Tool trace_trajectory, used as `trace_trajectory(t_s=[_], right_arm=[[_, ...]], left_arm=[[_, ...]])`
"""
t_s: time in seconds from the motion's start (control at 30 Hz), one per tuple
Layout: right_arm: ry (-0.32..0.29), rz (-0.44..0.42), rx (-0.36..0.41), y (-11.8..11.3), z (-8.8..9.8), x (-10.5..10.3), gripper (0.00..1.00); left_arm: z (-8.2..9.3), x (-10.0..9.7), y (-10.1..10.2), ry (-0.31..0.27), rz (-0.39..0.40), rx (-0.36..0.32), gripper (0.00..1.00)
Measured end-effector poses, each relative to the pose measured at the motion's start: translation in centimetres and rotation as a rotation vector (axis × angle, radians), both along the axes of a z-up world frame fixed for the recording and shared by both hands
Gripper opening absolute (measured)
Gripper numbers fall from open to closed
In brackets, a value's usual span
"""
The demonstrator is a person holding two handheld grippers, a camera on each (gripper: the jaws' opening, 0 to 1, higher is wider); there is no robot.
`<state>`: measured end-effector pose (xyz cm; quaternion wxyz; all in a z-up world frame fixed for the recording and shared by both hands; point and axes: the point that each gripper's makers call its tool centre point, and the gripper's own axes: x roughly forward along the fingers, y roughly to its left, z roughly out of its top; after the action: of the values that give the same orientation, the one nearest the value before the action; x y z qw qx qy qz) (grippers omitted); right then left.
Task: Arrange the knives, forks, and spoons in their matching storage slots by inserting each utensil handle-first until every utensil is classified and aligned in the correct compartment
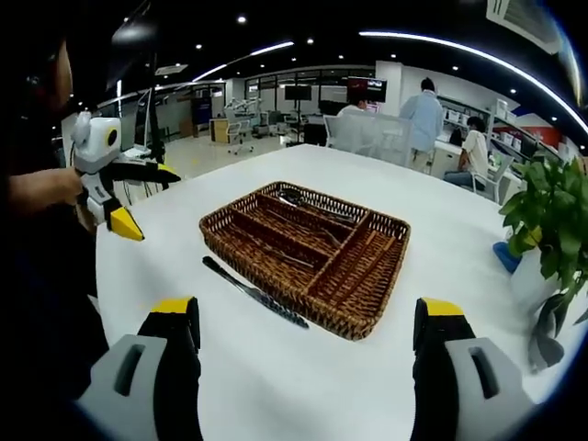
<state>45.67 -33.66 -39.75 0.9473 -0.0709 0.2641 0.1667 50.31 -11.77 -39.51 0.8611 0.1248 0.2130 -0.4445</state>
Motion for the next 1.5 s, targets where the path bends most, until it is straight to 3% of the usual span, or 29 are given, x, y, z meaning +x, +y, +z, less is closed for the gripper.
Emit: trace_trajectory(t_s=[0.17,0.37,0.53,0.8,0.93,1.13,1.2,1.27,1.5], right_arm=[[-0.006,-0.012,0.012,-0.1,0.2,-1.2,0.99],[0.015,-0.01,0.006,0.0,-0.3,-2.4,0.99],[0.015,-0.006,0.003,0.0,-0.1,-2.7,0.99],[0.017,-0.01,0.005,0.2,-0.1,-3.4,0.99],[0.017,-0.02,0.012,0.2,-0.2,-3.8,0.98],[0.027,-0.035,0.016,0.4,-0.5,-5.0,0.97],[0.031,-0.047,0.024,0.3,-0.7,-5.5,0.96],[0.039,-0.062,0.026,0.2,-1.0,-6.1,0.96],[0.048,-0.096,0.035,-0.2,-1.3,-7.4,0.92]], left_arm=[[-0.5,-0.8,0.1,0.003,0.022,-0.032,1.0],[-1.4,-1.7,-0.1,0.008,0.0,0.01,0.95],[-2.6,-2.5,-0.4,0.04,-0.063,0.065,0.87],[-6.8,-4.2,-2.4,0.179,-0.285,0.202,0.67],[-8.2,-3.6,-3.3,0.179,-0.362,0.259,0.49],[-9.1,-2.1,-5.4,0.165,-0.4,0.29,0.34],[-9.4,-1.3,-6.1,0.166,-0.407,0.295,0.32],[-10.1,-1.0,-6.5,0.231,-0.407,0.304,0.31],[-10.8,0.4,-8.1,0.19,-0.47,0.373,0.22]])
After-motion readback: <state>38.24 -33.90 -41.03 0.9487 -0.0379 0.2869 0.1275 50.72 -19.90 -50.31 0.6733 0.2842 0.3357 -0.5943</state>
